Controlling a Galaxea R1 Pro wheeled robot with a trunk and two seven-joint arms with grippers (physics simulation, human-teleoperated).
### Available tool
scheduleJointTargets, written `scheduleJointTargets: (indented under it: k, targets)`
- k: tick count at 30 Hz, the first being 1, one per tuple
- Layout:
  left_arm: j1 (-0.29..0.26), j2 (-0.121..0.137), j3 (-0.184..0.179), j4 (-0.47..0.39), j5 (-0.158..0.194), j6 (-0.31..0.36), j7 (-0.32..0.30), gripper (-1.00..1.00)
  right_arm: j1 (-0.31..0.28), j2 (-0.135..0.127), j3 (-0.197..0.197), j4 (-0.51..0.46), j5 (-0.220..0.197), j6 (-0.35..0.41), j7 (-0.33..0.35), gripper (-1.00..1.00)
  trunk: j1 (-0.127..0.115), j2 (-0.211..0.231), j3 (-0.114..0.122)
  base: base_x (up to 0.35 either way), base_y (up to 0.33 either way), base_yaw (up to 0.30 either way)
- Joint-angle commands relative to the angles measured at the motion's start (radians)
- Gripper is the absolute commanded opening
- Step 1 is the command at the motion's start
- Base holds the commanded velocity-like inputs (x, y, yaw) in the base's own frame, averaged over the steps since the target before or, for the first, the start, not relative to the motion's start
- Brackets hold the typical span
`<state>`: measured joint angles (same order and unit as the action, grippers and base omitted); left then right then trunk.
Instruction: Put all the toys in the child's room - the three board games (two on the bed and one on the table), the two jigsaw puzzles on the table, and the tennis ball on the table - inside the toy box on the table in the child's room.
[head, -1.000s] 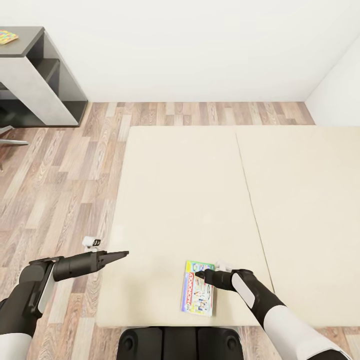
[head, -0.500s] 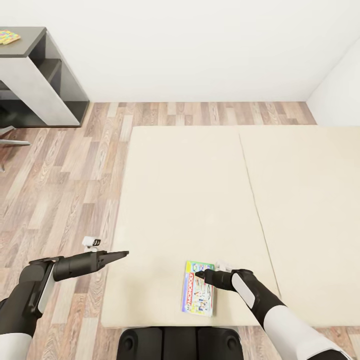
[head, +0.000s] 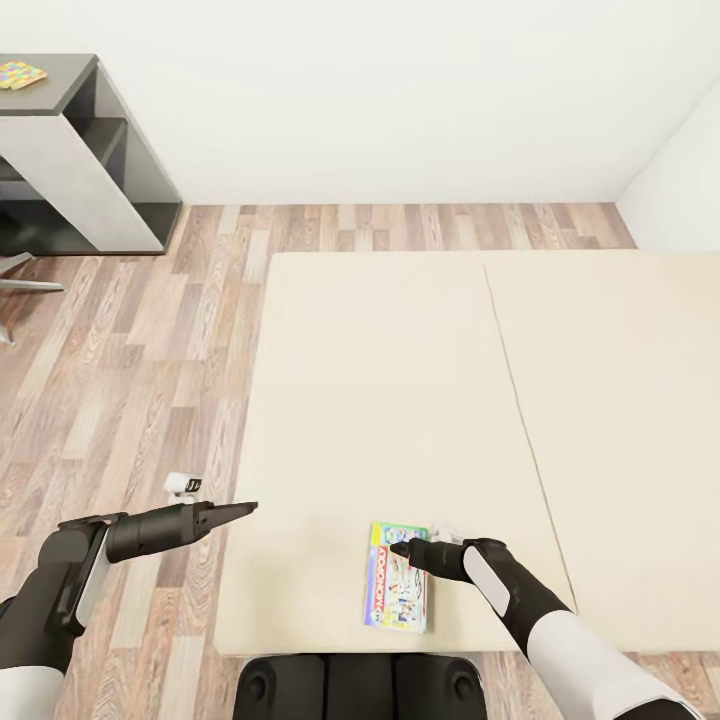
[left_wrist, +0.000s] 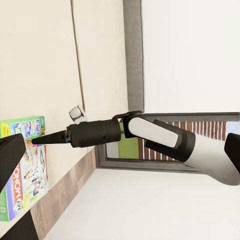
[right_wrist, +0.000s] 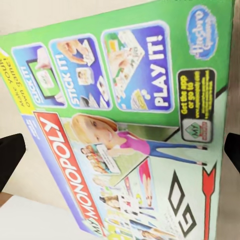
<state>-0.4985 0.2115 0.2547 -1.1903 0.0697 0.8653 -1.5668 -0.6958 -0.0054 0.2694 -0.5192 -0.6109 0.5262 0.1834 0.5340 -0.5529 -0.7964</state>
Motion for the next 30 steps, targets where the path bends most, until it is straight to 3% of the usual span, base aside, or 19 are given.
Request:
scheduleJointTargets:
  k: [1,30]
  targets:
    - [0.000,0.000,0.000,0.000,-0.001,0.011,-0.004,1.00,0.000,0.000,0.002,-0.001,0.002,0.003,0.002,1.00,0.000,-0.001,-0.001,0.000,0.078,0.000]
    - [-0.001,0.000,0.000,0.000,0.001,0.011,-0.004,1.00,0.000,-0.004,0.002,-0.001,0.002,0.003,0.004,1.00,0.000,-0.001,-0.001,0.000,0.076,0.000]
